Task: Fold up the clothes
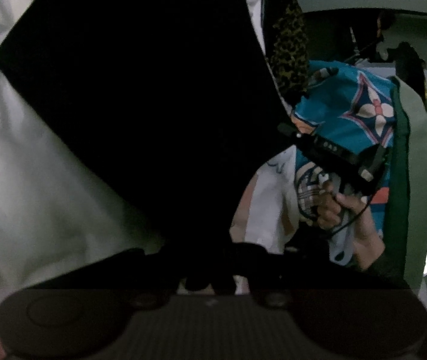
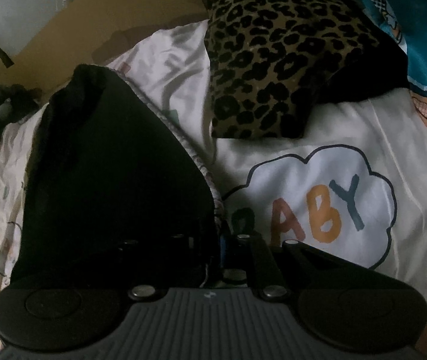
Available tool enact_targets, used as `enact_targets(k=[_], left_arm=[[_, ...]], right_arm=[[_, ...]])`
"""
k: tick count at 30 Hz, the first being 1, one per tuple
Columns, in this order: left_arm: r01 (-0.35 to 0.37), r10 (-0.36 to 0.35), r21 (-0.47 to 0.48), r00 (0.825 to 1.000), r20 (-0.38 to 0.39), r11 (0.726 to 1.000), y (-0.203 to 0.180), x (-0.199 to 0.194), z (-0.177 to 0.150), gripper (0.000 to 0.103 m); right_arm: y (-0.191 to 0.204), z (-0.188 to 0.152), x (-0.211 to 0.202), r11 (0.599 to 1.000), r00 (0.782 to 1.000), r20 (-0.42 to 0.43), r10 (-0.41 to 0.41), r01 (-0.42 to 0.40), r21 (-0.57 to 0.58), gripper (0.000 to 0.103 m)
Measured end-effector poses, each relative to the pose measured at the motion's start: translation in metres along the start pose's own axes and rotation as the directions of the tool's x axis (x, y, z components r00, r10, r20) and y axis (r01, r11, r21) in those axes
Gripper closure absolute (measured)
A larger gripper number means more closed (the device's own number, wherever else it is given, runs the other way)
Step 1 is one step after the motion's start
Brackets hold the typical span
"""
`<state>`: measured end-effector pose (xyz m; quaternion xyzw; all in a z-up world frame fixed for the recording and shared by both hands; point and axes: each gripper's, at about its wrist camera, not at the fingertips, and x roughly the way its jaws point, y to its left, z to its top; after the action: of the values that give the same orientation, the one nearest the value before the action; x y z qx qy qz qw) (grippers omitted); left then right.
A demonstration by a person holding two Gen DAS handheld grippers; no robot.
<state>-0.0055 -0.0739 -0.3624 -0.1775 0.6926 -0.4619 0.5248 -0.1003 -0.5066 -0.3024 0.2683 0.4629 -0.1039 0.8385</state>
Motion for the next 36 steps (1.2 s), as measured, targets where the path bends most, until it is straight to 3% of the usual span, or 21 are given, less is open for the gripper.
enact_targets(k=[5,14,22,36], left_arm=[[-0.010,0.008,-0.041,0.999,-0.039,0.999,0.004,-0.017,0.008,0.095],[-0.055,0.056,0.014,0.994,-0.091,0.998,-0.018,-0.048,0.036,0.095],[-0.057,0.059,0.027,0.995,-0.075,0.998,-0.033,-0.085,0.042,0.095],[-0.152,0.153,0.036,0.988,-0.034,0.988,-0.021,-0.134,0.034,0.095]], right_arm=[[0.002,-0.004,-0.002,0.998,0.999,-0.018,0.038,-0.037,0.051,0.095],[0.013,-0.023,-0.008,0.991,0.993,-0.068,0.095,-0.088,0.100,0.095],[0.033,-0.036,-0.010,0.986,0.981,-0.126,0.148,-0.135,0.101,0.095],[0.075,-0.071,-0.015,0.968,0.941,-0.227,0.250,-0.237,0.083,0.095]])
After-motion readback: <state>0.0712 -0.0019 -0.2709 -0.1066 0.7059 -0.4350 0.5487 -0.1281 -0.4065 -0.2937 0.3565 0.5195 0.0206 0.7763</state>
